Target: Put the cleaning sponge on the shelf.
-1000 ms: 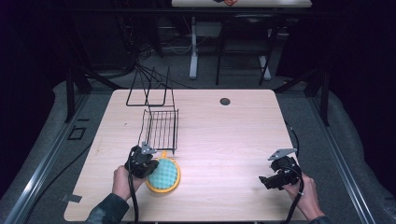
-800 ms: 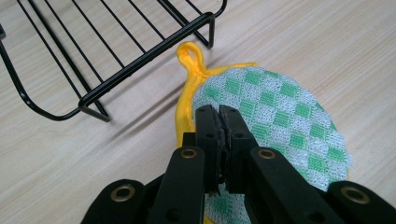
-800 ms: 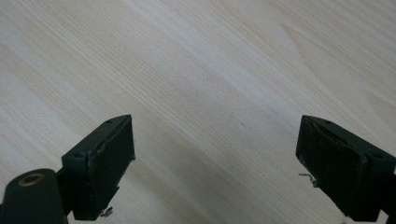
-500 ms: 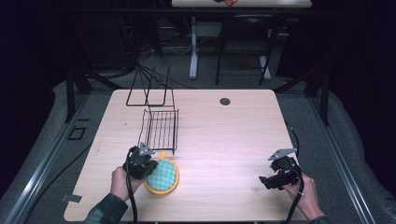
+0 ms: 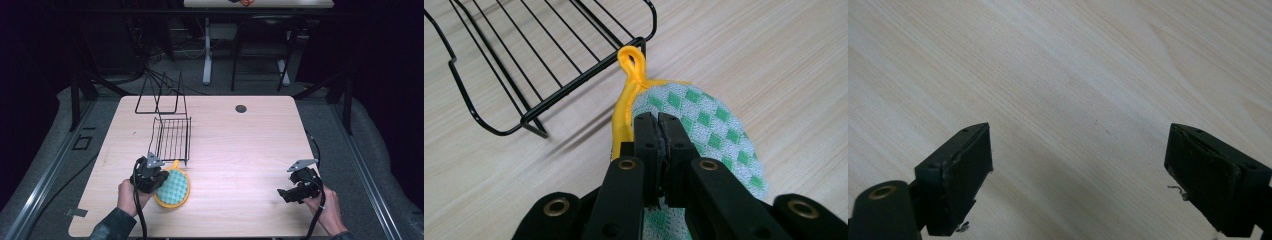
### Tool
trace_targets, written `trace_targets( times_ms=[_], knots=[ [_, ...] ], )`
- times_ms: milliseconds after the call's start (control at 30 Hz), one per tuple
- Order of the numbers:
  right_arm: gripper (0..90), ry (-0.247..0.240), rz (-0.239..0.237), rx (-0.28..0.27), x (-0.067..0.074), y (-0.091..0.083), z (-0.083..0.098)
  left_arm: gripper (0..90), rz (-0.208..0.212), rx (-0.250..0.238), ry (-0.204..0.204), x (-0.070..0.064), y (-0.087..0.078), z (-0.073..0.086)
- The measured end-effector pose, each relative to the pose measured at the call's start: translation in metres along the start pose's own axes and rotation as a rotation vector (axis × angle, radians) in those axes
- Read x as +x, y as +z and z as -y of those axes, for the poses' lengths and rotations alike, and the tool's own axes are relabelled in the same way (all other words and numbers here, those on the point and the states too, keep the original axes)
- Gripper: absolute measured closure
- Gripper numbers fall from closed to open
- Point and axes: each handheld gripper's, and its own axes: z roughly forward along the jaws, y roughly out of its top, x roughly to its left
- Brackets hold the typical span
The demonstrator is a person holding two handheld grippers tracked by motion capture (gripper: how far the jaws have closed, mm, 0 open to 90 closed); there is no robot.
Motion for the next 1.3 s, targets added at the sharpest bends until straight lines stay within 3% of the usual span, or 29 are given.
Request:
trace_targets(
  times_ms=[367, 567, 1300],
  knots=[
    [11.4, 0.0, 0.0, 0.0, 0.0, 0.0, 0.0, 88.1, -0.022, -0.055, 0.011, -0.005, -0.012, -0.007],
    [11.5, -0.001, 0.001, 0.0, 0.0, -0.001, 0.0, 88.0, -0.021, -0.057, 0.009, -0.002, -0.017, -0.008],
    [11.8, -0.006, 0.002, 0.007, 0.001, 0.0, 0.0, 87.9, -0.048, -0.141, -0.017, 0.01, -0.033, -0.02]
  ],
)
